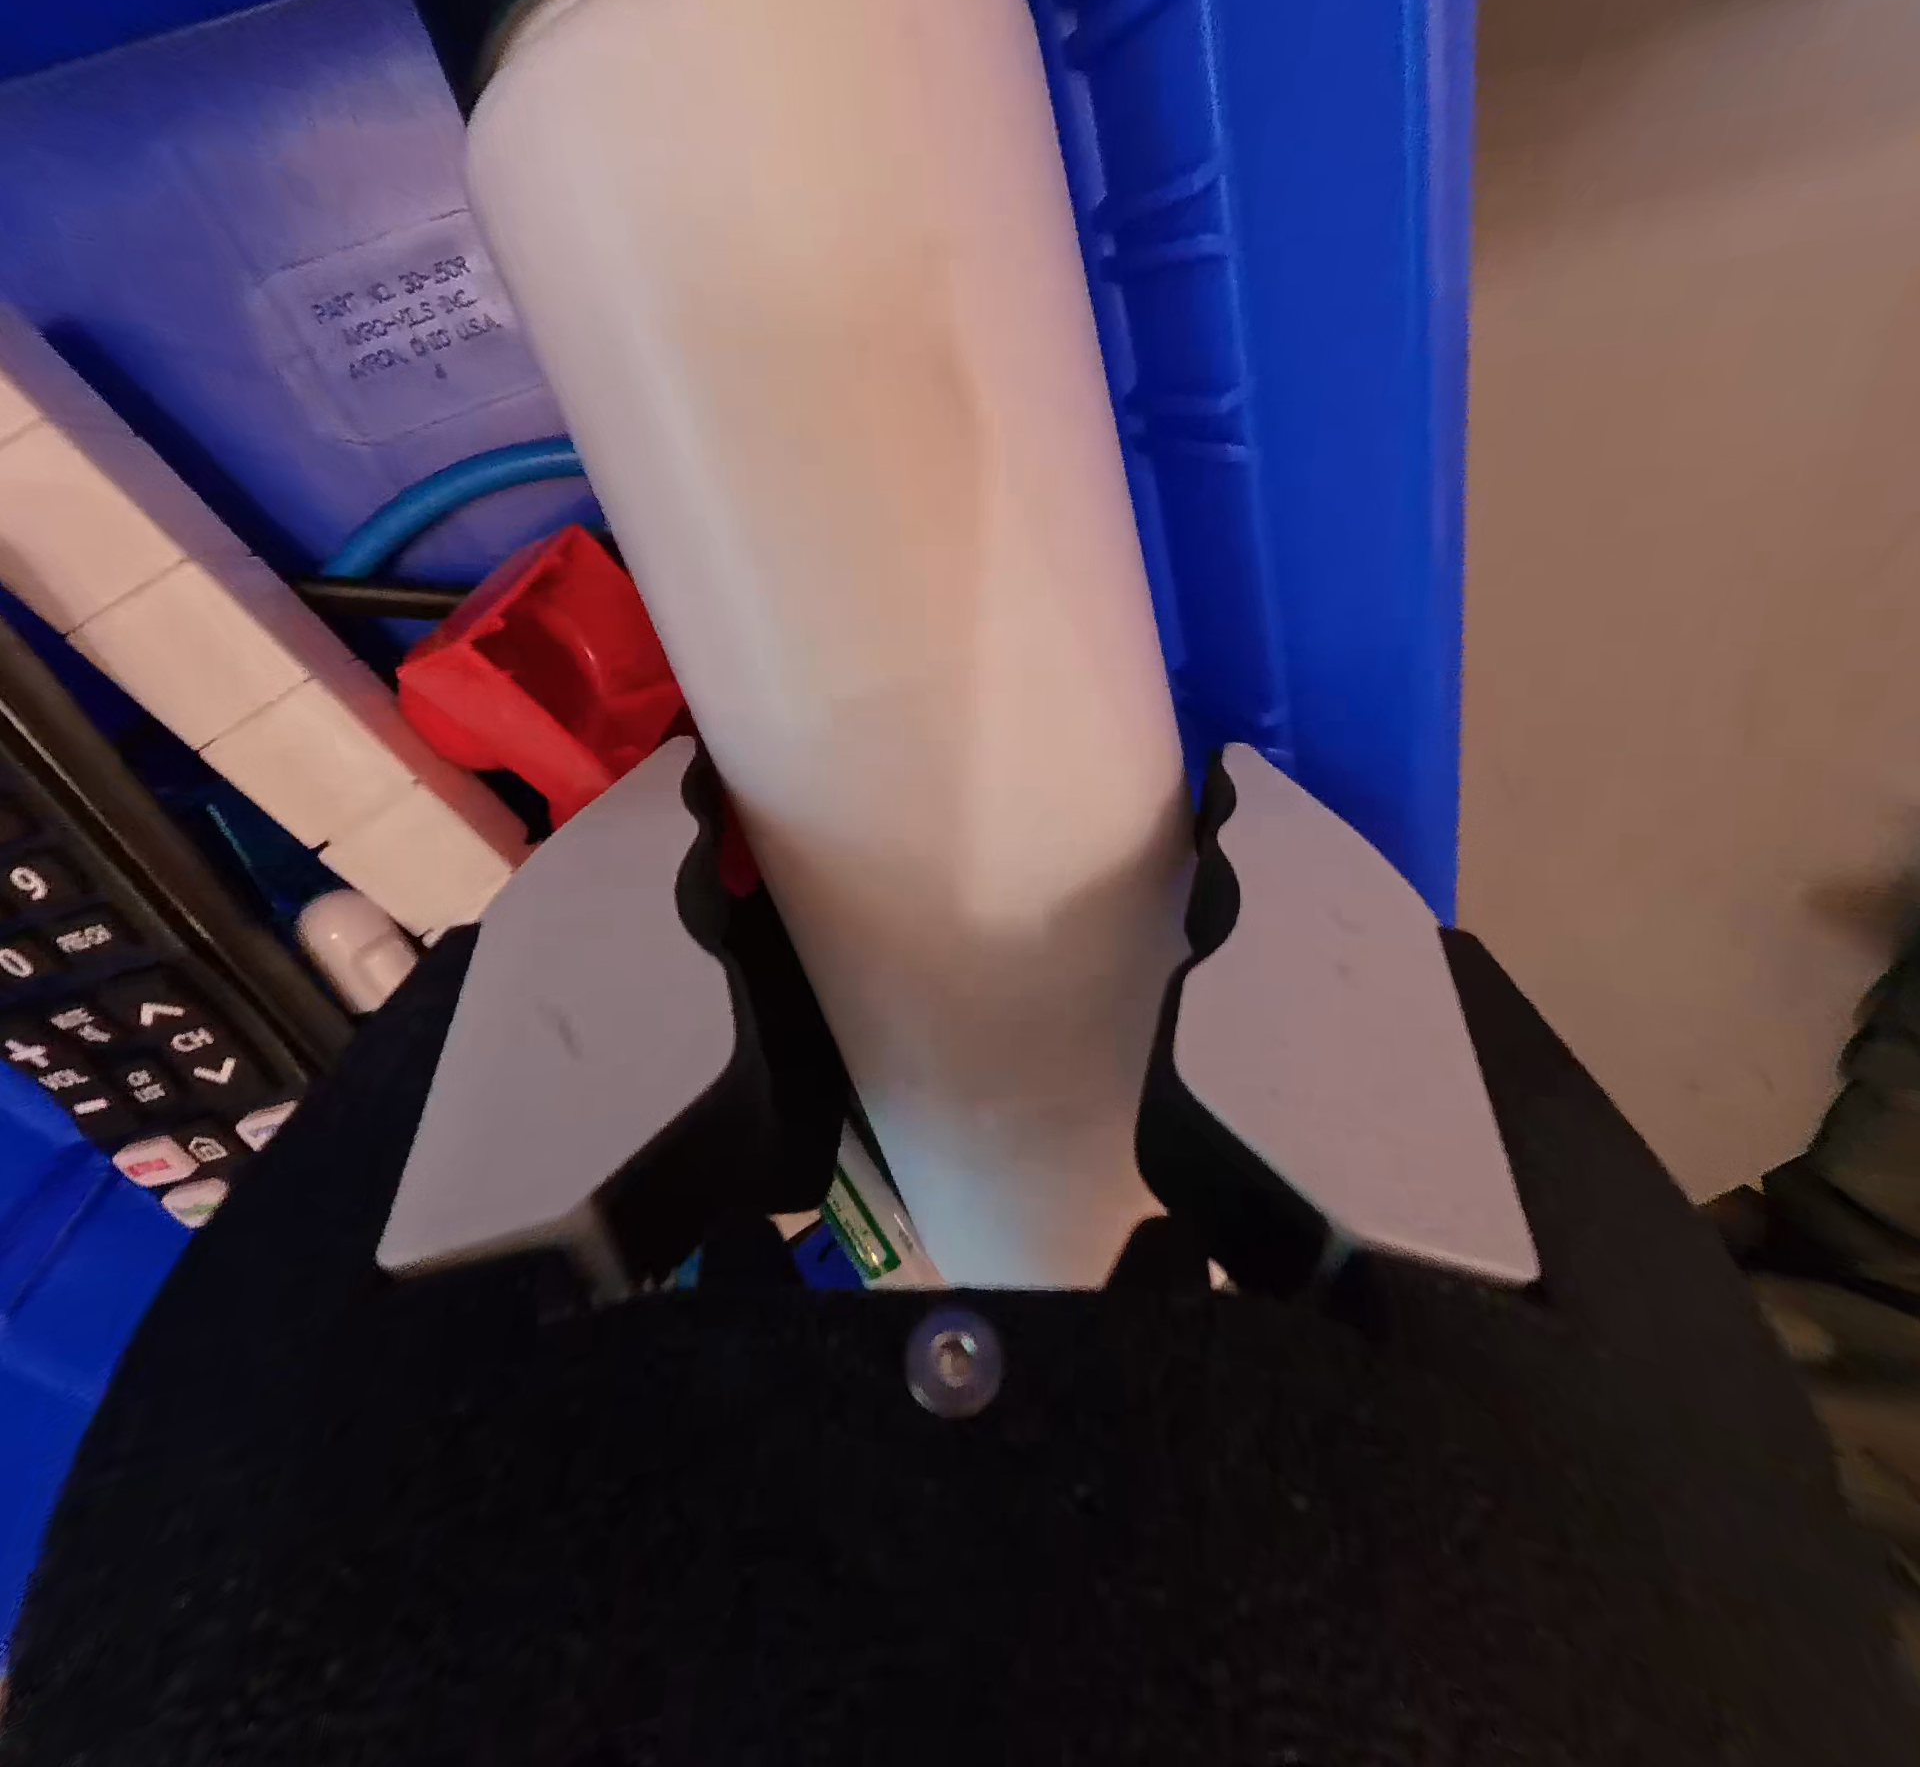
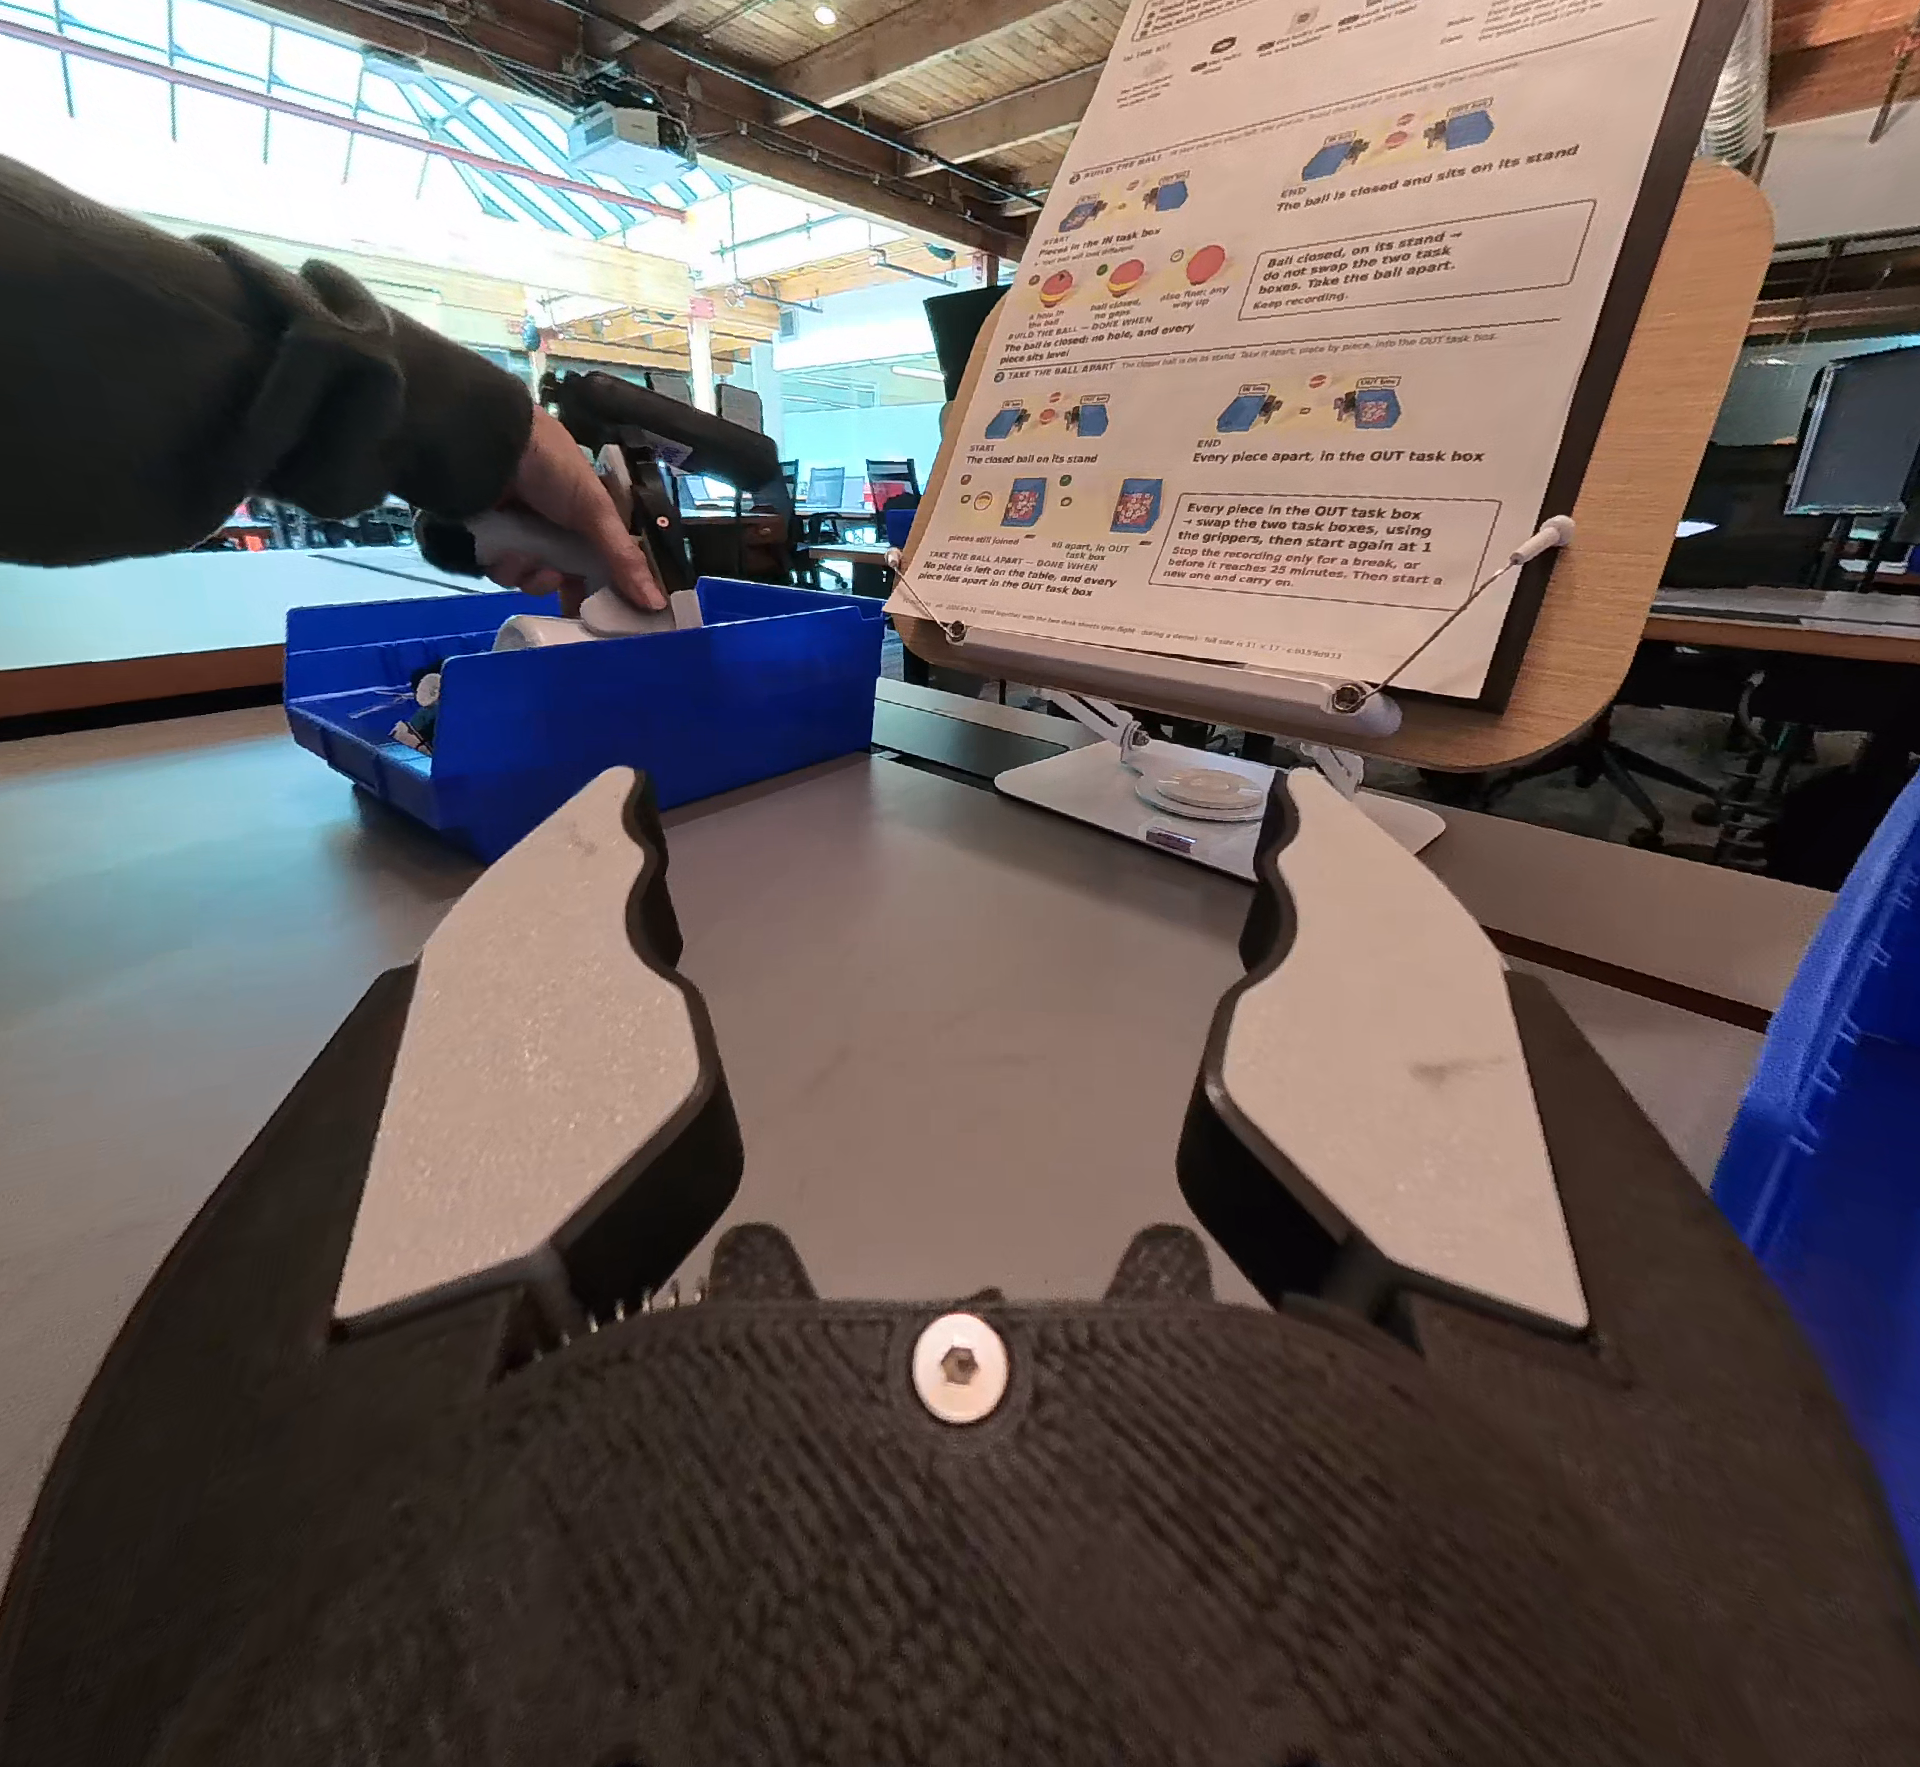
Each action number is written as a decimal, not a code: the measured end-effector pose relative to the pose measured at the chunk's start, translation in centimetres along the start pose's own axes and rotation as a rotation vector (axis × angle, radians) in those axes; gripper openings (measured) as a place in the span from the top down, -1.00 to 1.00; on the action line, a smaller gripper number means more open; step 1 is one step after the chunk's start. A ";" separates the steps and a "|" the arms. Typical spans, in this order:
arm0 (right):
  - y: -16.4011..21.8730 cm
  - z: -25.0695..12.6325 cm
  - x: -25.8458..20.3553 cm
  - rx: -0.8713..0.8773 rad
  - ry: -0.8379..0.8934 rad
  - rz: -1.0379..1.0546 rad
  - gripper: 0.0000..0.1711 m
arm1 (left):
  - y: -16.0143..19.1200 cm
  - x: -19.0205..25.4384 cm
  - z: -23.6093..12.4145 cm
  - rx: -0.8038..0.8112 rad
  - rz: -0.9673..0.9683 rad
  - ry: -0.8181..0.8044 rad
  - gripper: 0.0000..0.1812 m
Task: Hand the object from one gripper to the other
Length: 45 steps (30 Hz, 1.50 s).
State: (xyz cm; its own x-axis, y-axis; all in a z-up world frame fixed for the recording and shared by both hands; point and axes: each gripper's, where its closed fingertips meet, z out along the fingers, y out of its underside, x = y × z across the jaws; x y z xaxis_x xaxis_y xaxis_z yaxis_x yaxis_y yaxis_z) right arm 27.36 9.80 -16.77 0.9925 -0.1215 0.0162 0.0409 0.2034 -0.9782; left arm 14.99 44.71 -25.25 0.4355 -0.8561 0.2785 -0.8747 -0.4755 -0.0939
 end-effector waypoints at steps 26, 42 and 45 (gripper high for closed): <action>-0.1 0.4 -3.7 -0.087 -0.286 0.352 -0.38 | 5.6 17.1 -19.8 0.994 0.619 0.435 0.08; -8.6 7.0 -11.2 -0.056 -0.713 0.338 -0.20 | 11.5 30.0 -5.3 1.029 1.055 0.852 0.08; -7.8 8.1 -9.9 -0.084 -0.635 0.287 0.01 | 10.3 30.3 -4.3 0.989 1.106 0.780 0.08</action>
State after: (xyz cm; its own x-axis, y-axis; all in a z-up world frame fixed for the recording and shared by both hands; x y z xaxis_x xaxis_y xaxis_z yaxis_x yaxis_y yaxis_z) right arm 18.13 17.34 -7.64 0.8390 0.5223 -0.1528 -0.2168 0.0634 -0.9742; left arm 18.24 14.73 -13.66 -0.7244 -0.6891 0.0185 -0.0734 0.0504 -0.9960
